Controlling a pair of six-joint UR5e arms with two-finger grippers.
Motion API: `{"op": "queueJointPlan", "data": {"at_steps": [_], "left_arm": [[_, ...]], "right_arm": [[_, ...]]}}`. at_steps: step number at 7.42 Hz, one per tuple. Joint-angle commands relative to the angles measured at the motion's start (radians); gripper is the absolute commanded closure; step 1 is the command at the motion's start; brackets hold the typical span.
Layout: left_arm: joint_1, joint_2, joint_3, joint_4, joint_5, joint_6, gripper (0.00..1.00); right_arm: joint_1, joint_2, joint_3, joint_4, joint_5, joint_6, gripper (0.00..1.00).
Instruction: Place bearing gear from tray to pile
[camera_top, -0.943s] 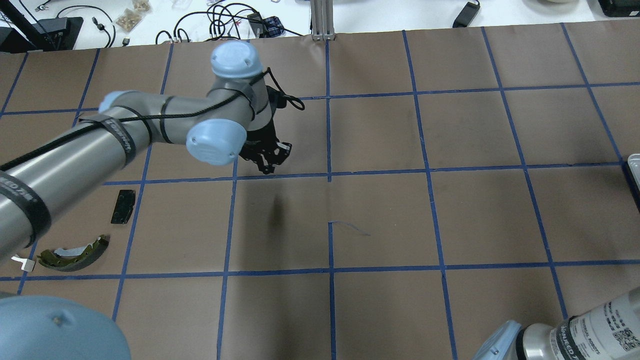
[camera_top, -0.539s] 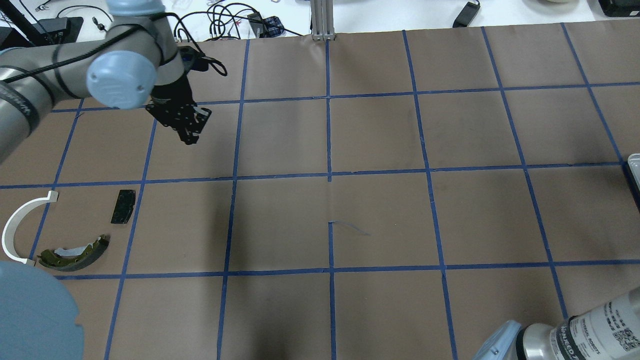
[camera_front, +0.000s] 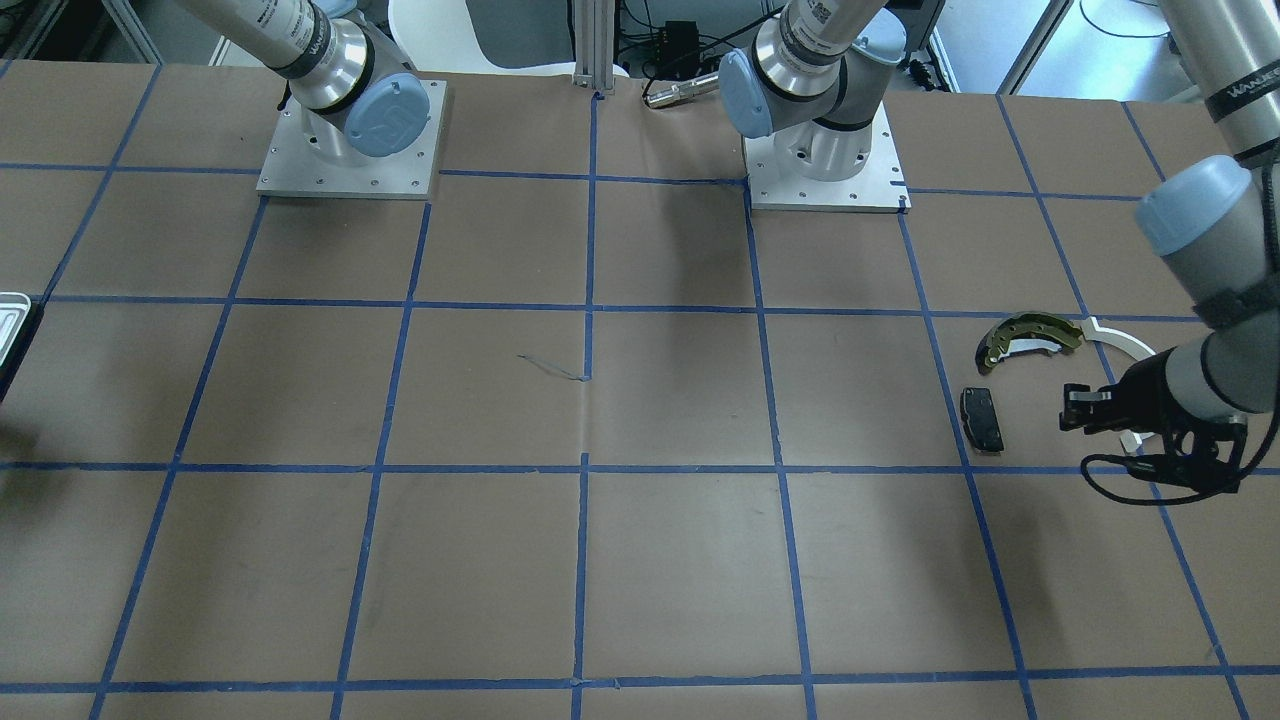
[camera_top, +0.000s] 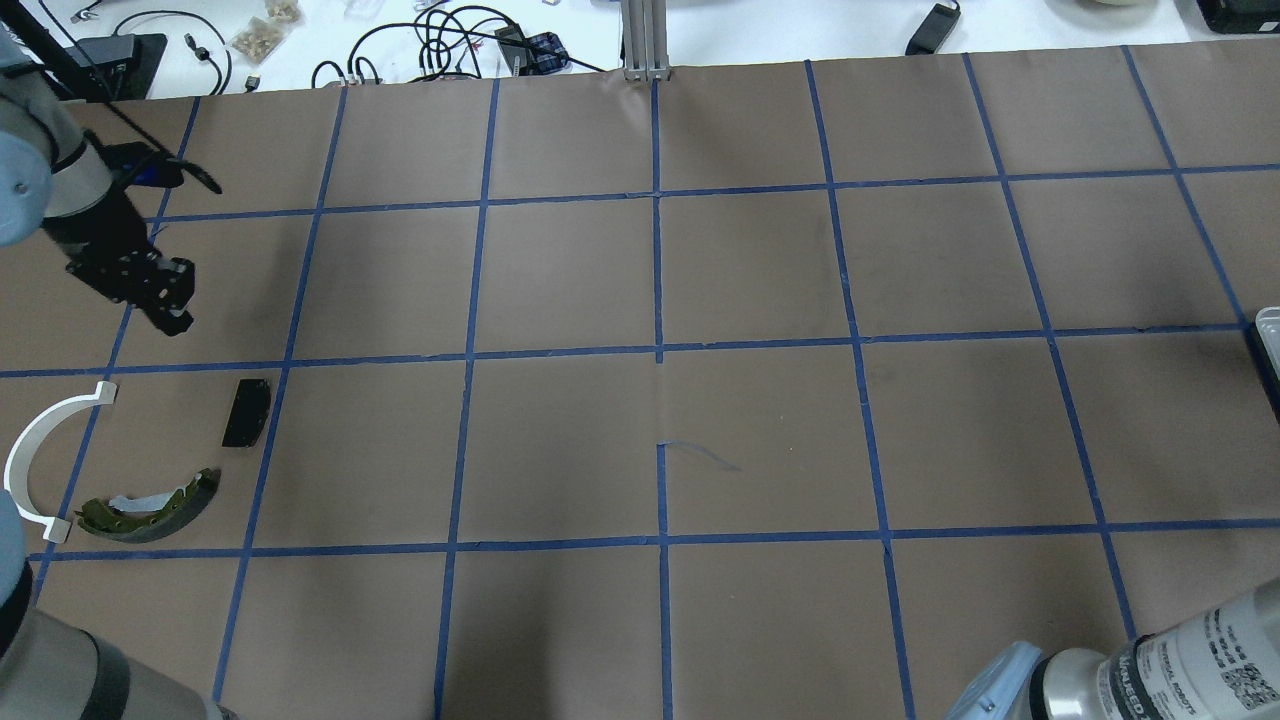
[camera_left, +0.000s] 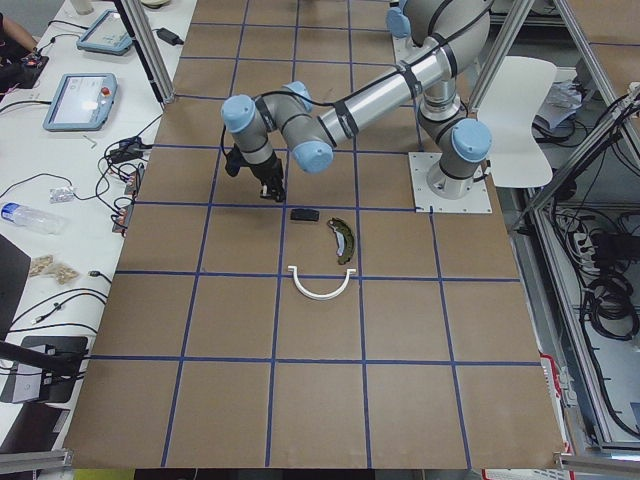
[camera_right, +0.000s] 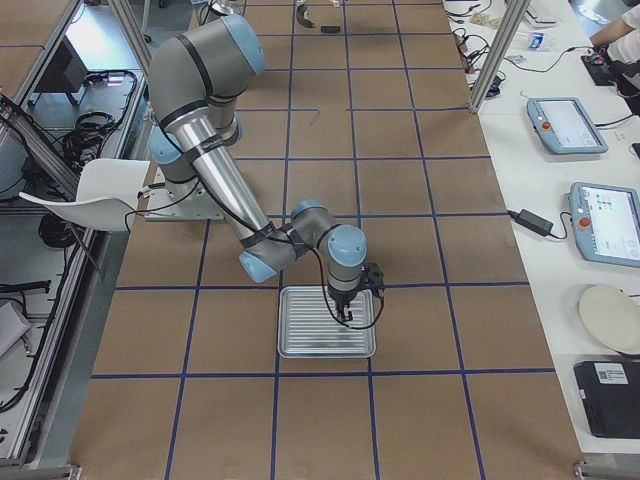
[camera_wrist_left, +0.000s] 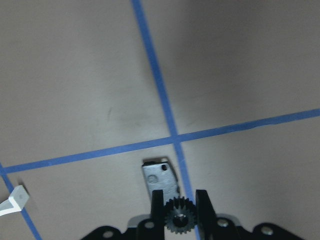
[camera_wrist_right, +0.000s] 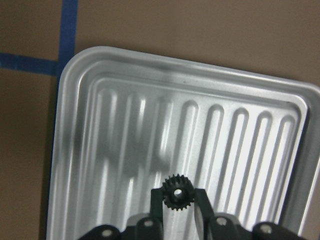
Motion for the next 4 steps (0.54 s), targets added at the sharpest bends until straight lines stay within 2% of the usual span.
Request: {"op": "queueJointPlan", "data": {"at_steps": [1,2,4], "left_arm": [[0.079,-0.027,-0.067,0.101,-0.004,0.033,1.0],[0.077,-0.03,-0.109,0.143,-0.007,0.035,1.0],[0.077,-0.032,-0.158,0.154,-0.007,0.032,1.0]], "right_arm": [[0.136,-0.101,0.005,0.124,-0.002,0.163,0.98],[0.228,-0.157,0.005,0.204,-0.008,0.291,0.98],[0.418,-0.205,0.005,0.257,-0.015,0.524,0.98]]}}
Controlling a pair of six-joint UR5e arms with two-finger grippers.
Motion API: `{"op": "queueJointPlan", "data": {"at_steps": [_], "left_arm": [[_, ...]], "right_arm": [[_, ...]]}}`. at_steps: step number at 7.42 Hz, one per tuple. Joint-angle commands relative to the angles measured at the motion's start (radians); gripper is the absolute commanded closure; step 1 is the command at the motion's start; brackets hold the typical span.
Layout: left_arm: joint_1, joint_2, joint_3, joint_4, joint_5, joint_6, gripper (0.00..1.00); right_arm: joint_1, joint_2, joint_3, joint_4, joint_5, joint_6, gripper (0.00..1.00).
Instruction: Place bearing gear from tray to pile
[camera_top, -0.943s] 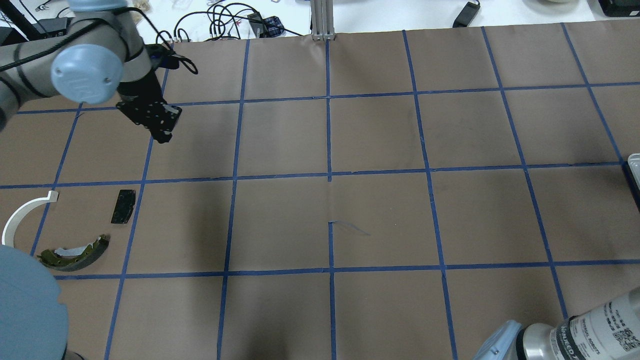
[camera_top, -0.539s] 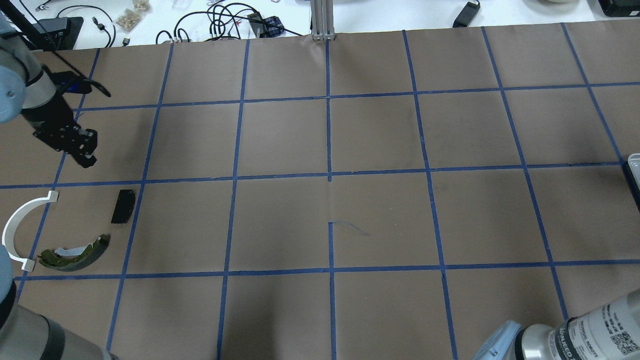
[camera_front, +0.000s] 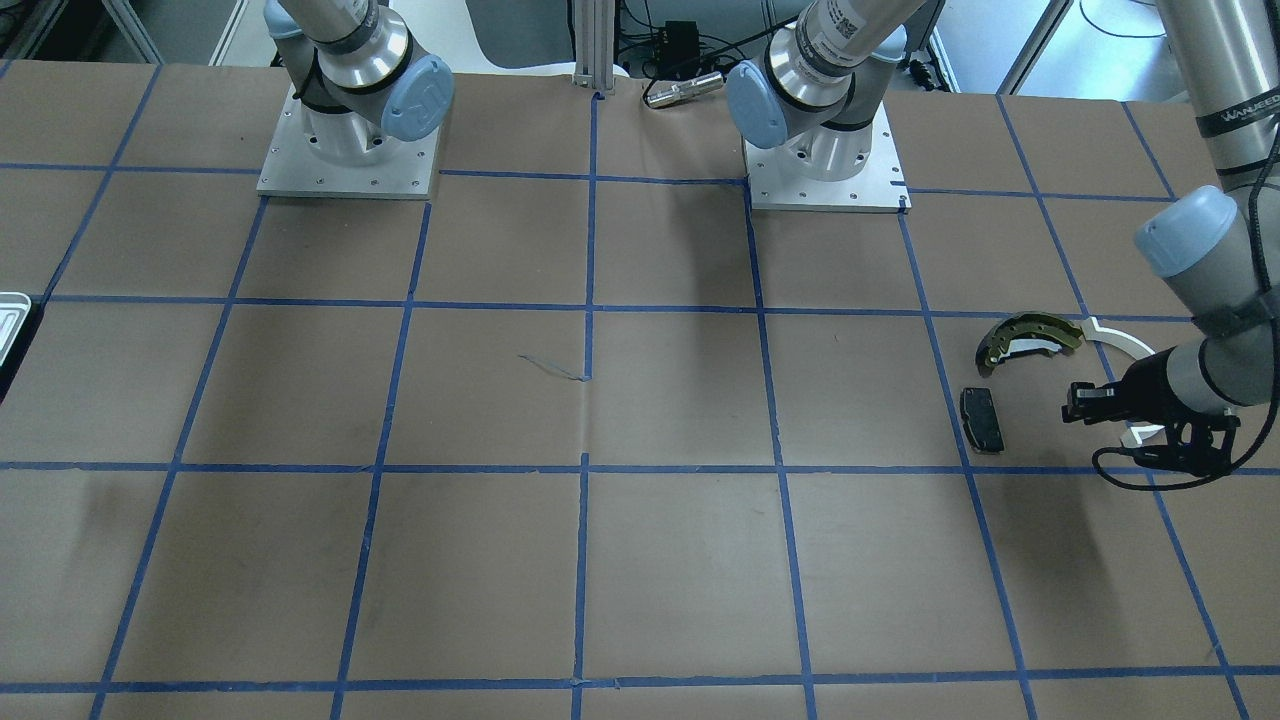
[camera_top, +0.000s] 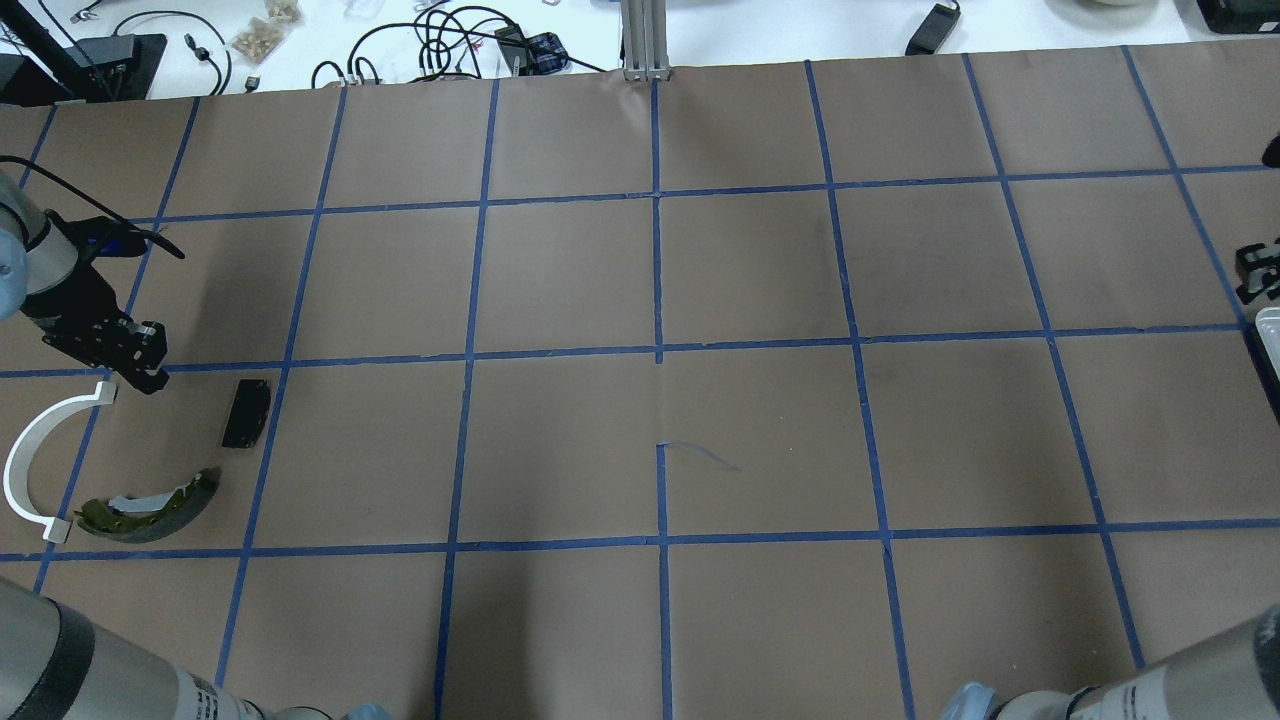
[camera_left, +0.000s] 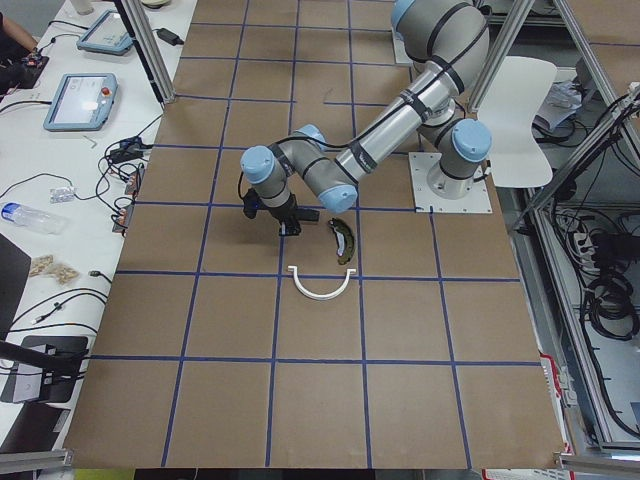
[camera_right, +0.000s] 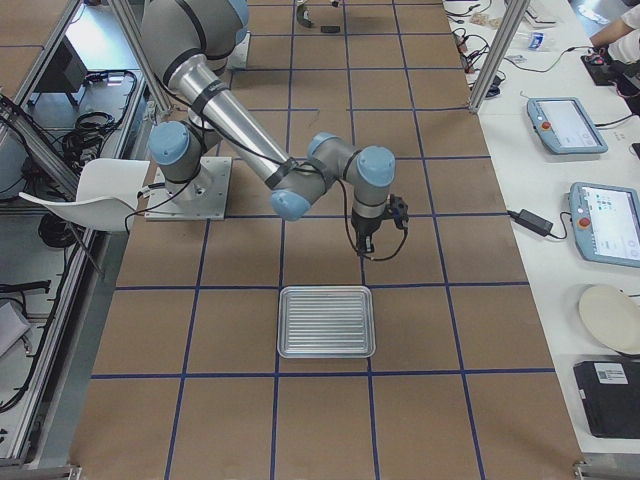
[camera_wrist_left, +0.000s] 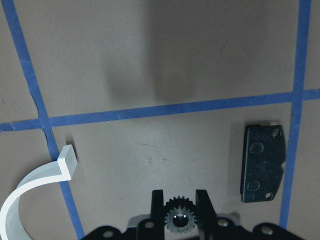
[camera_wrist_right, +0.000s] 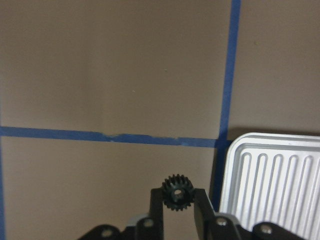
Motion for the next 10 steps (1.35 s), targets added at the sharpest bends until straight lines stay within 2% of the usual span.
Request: {"op": "queueJointPlan", "data": {"at_steps": [1,3,5,6,7,8,9,10], "left_arm": [[0.001,0.002,-0.055,0.013,-0.001,-0.002,1.0],[0.003,0.001,-0.059,0.013,0.0,0.001,1.0],[0.003,-0.018,-0.058,0.034,0.002,-0.002,1.0],[0.003,-0.033,-0.059,0.059,0.0,0.0,1.0],[0.003,-0.035,-0.058,0.061,0.0,0.001,1.0],[0.003,-0.036,-0.059,0.061,0.0,-0.002,0.82],[0.003,-0.036,-0.061,0.059,0.002,-0.002,0.43],[0.003,-0.036,-0.059,0.059,0.0,-0.003,0.2]], "right_arm": [[0.262,-0.025,0.0,0.052,-0.003,0.329,0.98],[0.541,-0.01,0.003,0.069,0.011,0.666,0.97],[0.759,0.031,0.0,0.058,0.057,0.893,0.98],[0.859,0.062,-0.001,0.042,0.065,0.979,0.97],[0.95,0.102,-0.003,-0.036,0.069,1.059,0.97],[1.028,0.125,-0.003,-0.047,0.069,1.183,0.97],[1.084,0.149,-0.005,-0.06,0.078,1.219,0.95],[1.112,0.166,-0.005,-0.098,0.109,1.224,0.92]]}}
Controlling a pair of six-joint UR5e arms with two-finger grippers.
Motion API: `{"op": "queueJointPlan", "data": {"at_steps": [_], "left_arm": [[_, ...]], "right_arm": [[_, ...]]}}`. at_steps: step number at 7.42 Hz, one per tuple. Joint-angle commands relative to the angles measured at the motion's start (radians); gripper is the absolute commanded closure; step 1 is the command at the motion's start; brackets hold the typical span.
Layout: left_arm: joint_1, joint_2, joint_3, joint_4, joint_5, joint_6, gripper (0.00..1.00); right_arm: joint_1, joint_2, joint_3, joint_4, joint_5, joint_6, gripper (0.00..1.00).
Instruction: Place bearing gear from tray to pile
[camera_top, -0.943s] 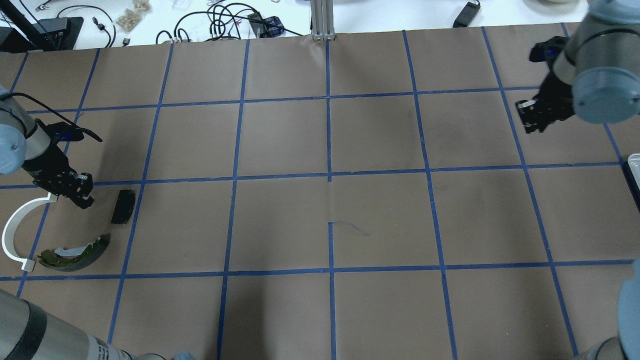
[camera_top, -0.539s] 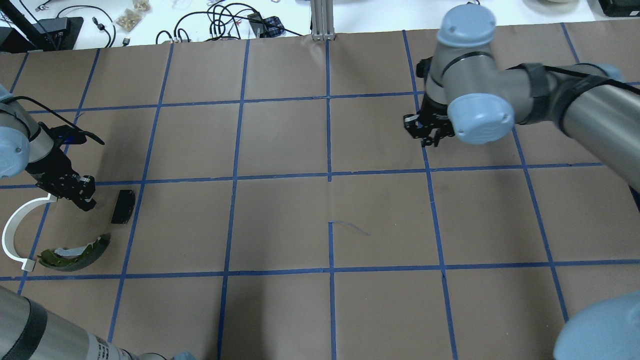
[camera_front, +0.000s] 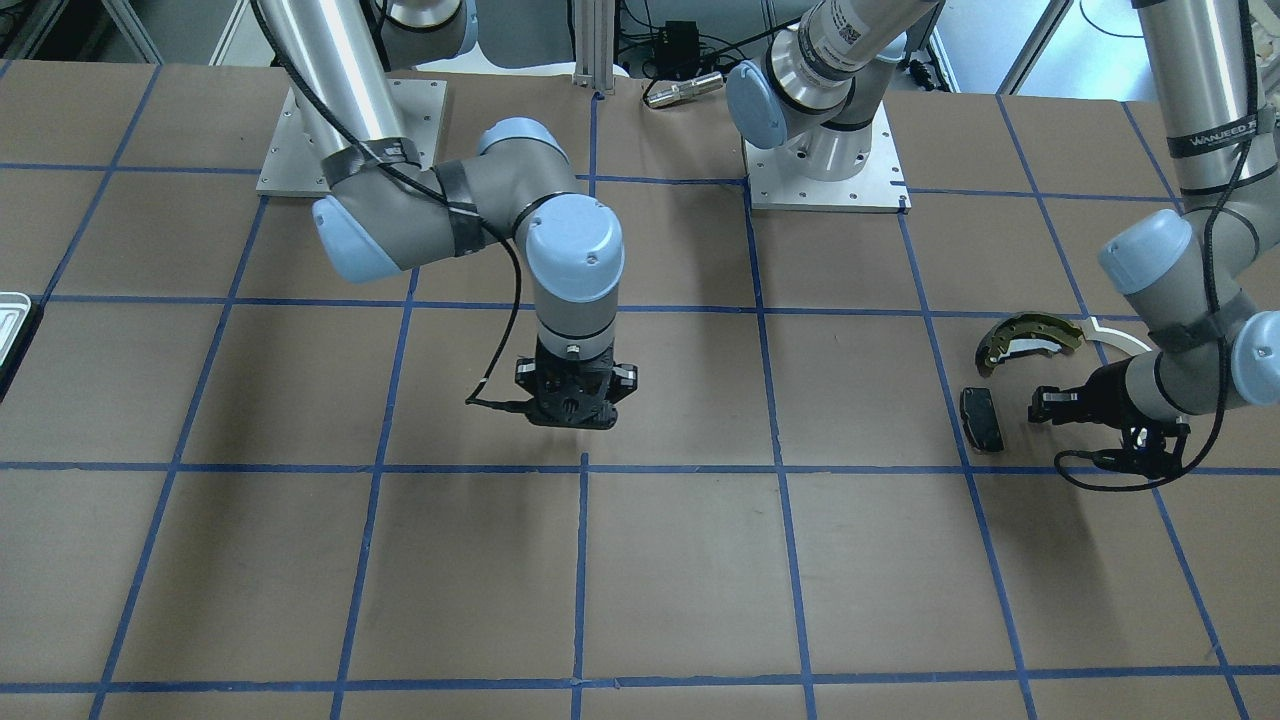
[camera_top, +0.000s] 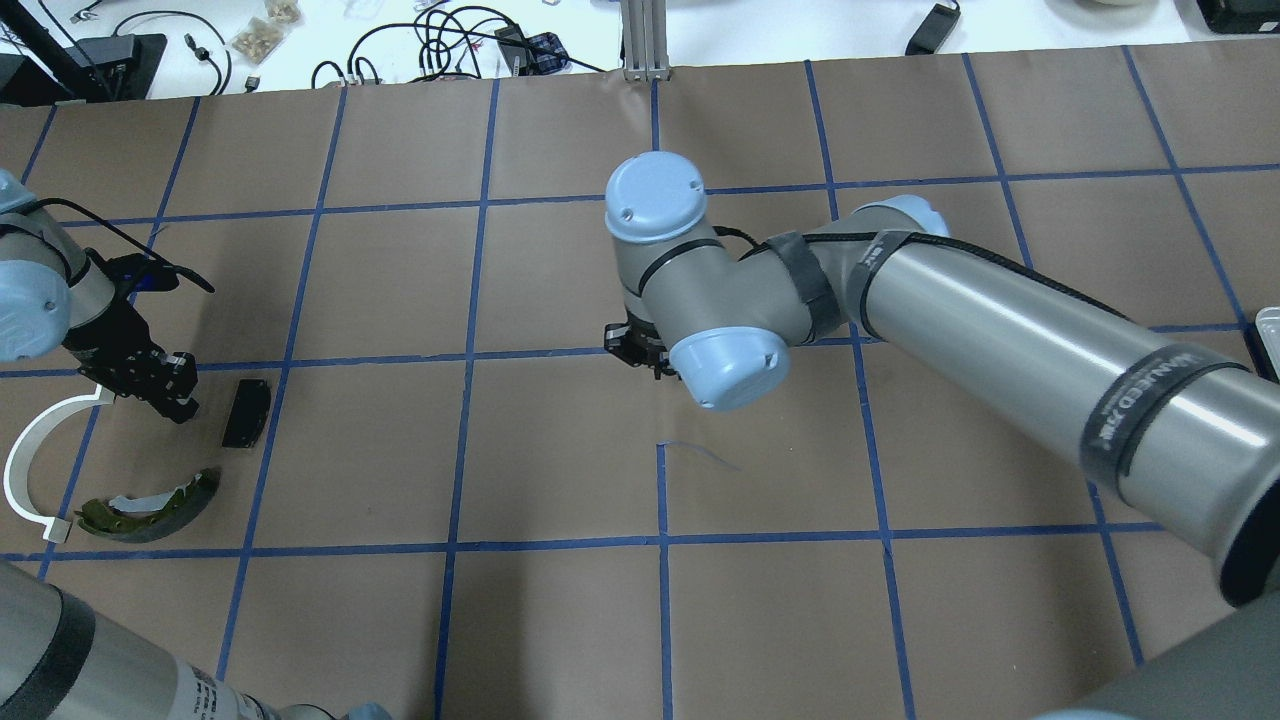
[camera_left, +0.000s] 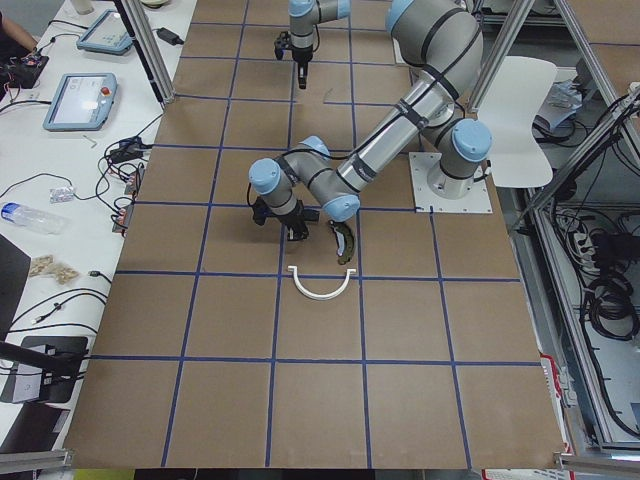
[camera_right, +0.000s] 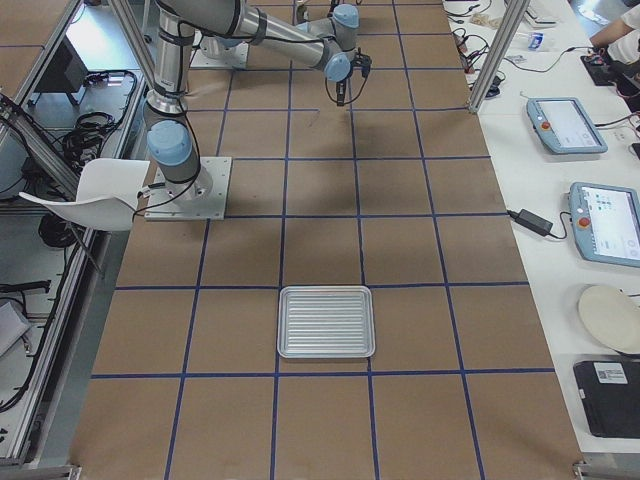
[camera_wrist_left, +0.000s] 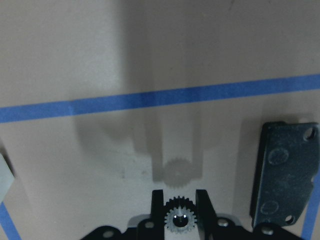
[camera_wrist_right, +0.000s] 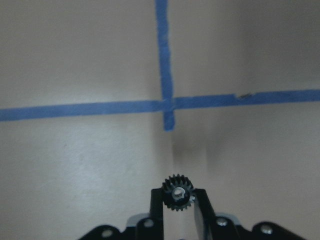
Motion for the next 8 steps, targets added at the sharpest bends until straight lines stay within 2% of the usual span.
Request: {"op": "queueJointPlan", "data": {"at_steps": [1,2,4,5,6,7,8], "left_arm": [[-0.001,0.007,0.004,0.002,0.002,-0.001,0.0],[-0.014,0.022,0.016,-0.003,0.002,-0.006,0.0],[-0.102,0.044,0.04,-0.027,-0.016,-0.017,0.0],[-0.162,0.065,0.071,-0.058,-0.016,-0.09,0.0],[-0.202,0.099,0.091,-0.116,-0.072,-0.185,0.0],[-0.242,0.132,0.106,-0.121,-0.129,-0.245,0.0],[-0.312,0.154,0.135,-0.151,-0.125,-0.294,0.0]], "right_arm": [[0.055,0.029,-0.001,-0.045,0.036,0.036,0.65],[0.053,0.032,0.002,-0.05,0.036,0.033,0.04],[-0.03,-0.006,-0.065,-0.029,0.022,-0.075,0.0],[-0.121,-0.024,-0.123,0.04,0.03,-0.097,0.0],[-0.208,-0.043,-0.199,0.153,0.034,-0.128,0.0],[-0.282,-0.046,-0.29,0.268,0.031,-0.219,0.0],[-0.324,-0.057,-0.379,0.381,0.031,-0.282,0.0]]}}
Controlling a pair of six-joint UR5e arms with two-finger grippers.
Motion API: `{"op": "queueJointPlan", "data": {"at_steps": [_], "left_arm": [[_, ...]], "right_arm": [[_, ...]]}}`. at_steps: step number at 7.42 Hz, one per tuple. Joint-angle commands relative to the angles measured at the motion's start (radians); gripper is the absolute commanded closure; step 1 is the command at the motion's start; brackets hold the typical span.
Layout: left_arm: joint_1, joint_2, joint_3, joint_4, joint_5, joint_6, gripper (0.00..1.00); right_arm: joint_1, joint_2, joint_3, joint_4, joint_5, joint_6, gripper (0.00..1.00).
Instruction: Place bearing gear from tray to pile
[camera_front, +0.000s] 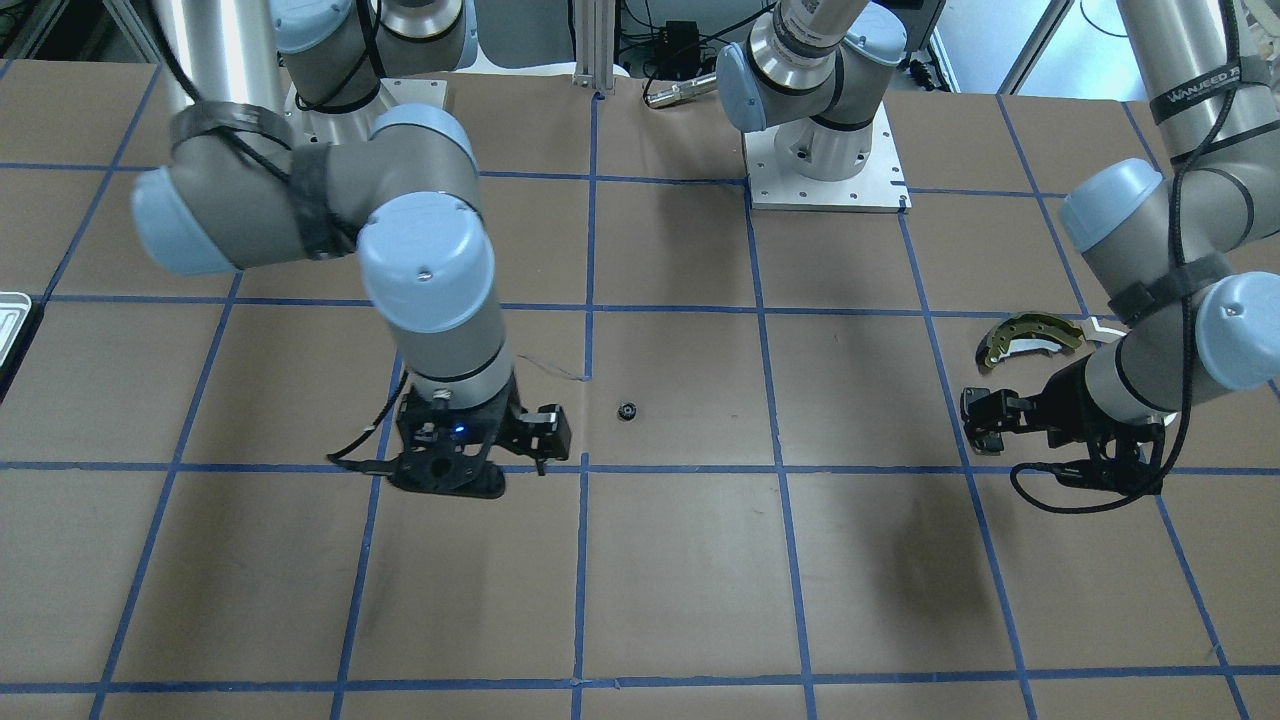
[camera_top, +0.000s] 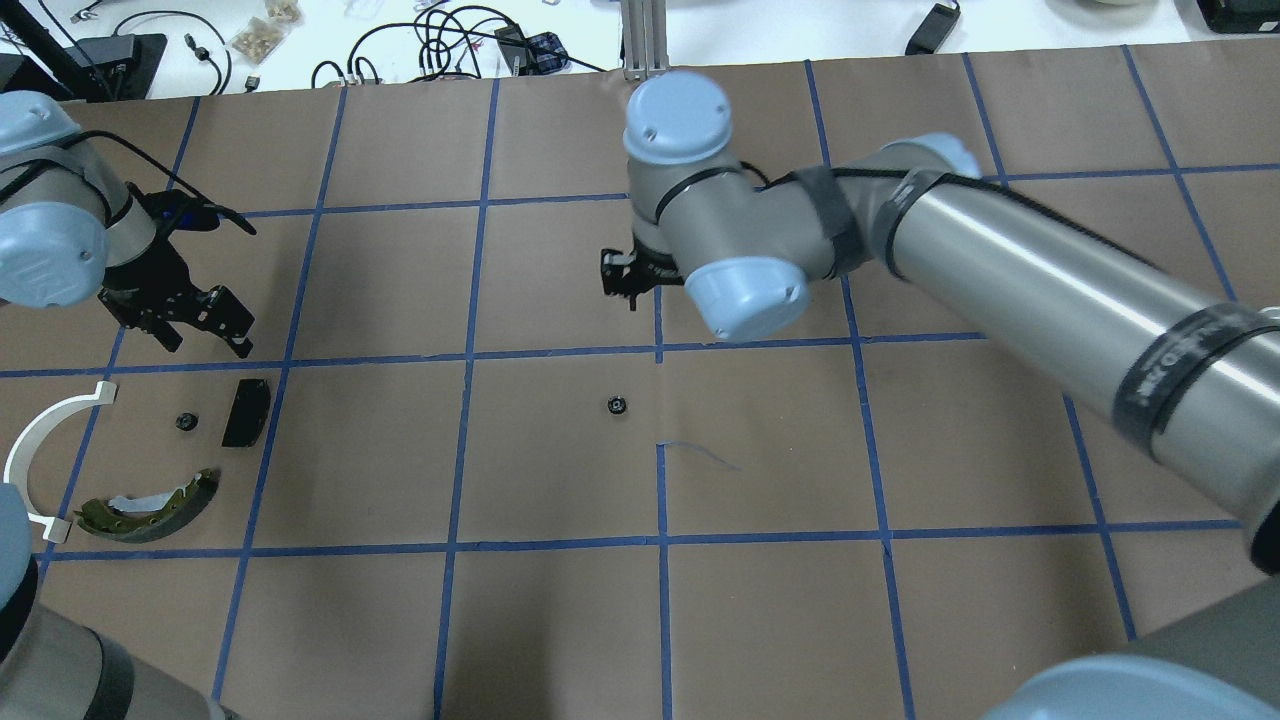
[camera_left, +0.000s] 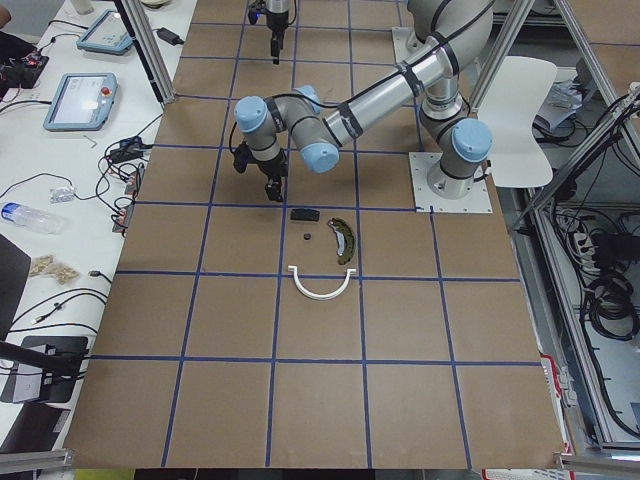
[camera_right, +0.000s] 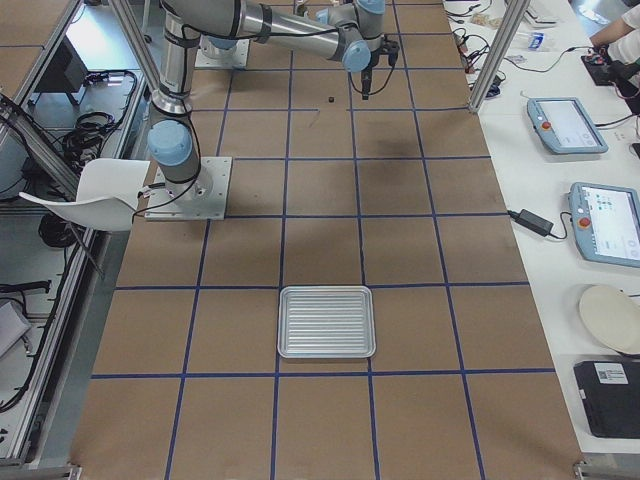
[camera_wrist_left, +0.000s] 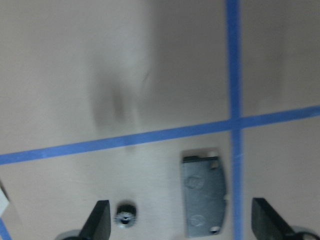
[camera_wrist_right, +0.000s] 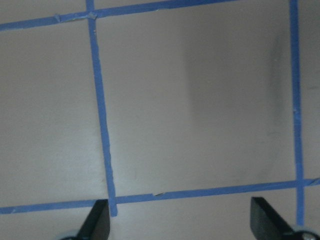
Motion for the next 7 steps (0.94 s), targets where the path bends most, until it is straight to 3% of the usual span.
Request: {"op": "queueJointPlan", "data": {"at_steps": [1,4,6,7], "left_arm": [[-0.177,0.042,0.061,-0.06,-0.024,-0.208,0.0],[-0.441,0.024,0.071,-0.041,-0.029,-0.48,0.0],[-0.571,0.014,0.045,0.005,-0.03,-0.534,0.0],[-0.606,0.005,0.01,0.024,-0.036,-0.583,0.0]], "right_arm": [[-0.082,-0.01,-0.169,0.227,0.003,-0.086,0.0],[-0.164,-0.02,-0.204,0.345,0.001,-0.087,0.0],[-0.181,-0.091,-0.183,0.376,-0.002,-0.118,0.0],[-0.181,-0.114,-0.18,0.455,-0.002,-0.12,0.0]]}}
